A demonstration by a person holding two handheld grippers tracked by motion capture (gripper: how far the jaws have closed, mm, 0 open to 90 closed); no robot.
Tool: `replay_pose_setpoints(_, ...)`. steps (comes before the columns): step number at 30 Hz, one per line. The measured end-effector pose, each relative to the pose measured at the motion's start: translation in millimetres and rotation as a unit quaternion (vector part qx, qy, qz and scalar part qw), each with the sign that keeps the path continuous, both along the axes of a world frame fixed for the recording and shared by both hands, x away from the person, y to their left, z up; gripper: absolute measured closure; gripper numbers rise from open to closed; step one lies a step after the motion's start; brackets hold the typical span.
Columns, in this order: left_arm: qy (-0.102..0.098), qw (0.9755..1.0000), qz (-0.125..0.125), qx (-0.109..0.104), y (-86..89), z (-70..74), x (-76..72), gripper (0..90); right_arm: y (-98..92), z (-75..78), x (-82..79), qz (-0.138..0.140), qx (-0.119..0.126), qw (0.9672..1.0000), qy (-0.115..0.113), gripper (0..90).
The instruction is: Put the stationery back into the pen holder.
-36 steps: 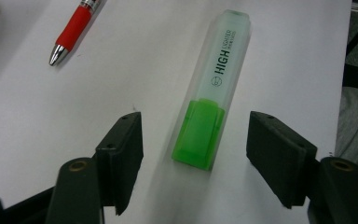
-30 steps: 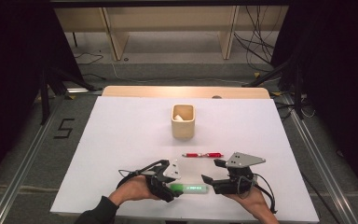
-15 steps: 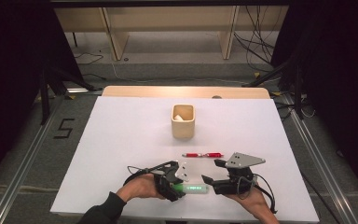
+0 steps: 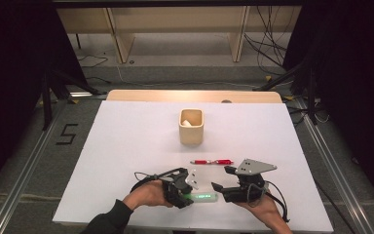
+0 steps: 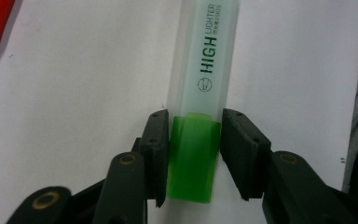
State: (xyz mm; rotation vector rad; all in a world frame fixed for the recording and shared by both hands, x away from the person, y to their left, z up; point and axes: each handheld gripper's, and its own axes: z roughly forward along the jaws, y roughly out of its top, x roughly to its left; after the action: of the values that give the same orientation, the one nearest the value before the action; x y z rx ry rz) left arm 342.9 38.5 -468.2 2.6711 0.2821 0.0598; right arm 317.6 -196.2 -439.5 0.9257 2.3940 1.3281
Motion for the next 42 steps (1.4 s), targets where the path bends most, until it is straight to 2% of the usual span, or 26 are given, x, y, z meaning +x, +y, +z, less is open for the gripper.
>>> replay_pose_setpoints(2, 0.007, 1.0, 0.002, -0.003, 0.1, 0.0, 1.3, 63.4, 0.4, -0.9, 0.3, 0.0, -0.002, 1.0, 0.0, 27.7)
replay_pose_setpoints(6, 0.002, 0.9999, -0.005, 0.009, -0.8, 1.3, 2.3, 66.3, 0.9, -1.4, 0.7, 0.001, -0.002, 1.0, 0.003, 27.8)
replay_pose_setpoints(8, -0.001, 1.0, -0.006, 0.006, -0.2, 0.7, 1.2, 66.4, 1.0, -1.6, 0.9, 0.001, -0.003, 1.0, 0.002, 27.8)
replay_pose_setpoints(11, 0.006, 1.0, 0.002, -0.005, 2.0, 0.1, 2.2, 66.7, 1.0, -1.9, 0.9, 0.0, -0.004, 1.0, 0.003, 27.9)
replay_pose_setpoints(14, 0.004, 0.9999, 0.011, -0.005, 1.8, 0.4, 1.3, 66.8, 0.4, -1.3, 0.2, -0.001, -0.003, 1.0, 0.001, 27.9)
replay_pose_setpoints(20, 0.025, 0.9994, 0.022, -0.012, 6.4, 1.7, 6.8, 66.8, 0.0, -2.4, 1.4, -0.002, -0.006, 1.0, 0.0, 27.9)
replay_pose_setpoints(24, 0.036, 0.9984, 0.035, -0.025, 11.5, 7.2, 10.0, 66.8, 0.3, -2.0, 1.0, -0.002, -0.008, 1.0, -0.001, 27.9)
replay_pose_setpoints(32, 0.056, 0.9967, 0.05, -0.029, 20.0, 13.1, 15.5, 66.8, 1.8, -1.1, -0.5, 0.0, -0.005, 1.0, -0.006, 27.9)
replay_pose_setpoints(39, 0.075, 0.9947, 0.063, -0.032, 31.5, 19.8, 20.1, 66.8, 5.8, 1.6, -4.8, 0.011, -0.009, 0.9996, -0.025, 27.9)
replay_pose_setpoints(41, 0.081, 0.9941, 0.066, -0.03, 34.1, 21.1, 20.5, 66.8, 8.6, 2.3, -7.2, 0.015, -0.014, 0.9992, -0.034, 27.9)
replay_pose_setpoints(42, 0.082, 0.9941, 0.065, -0.028, 34.9, 22.0, 20.9, 66.7, 10.8, 2.7, -9.0, 0.019, -0.025, 0.9985, -0.045, 28.0)
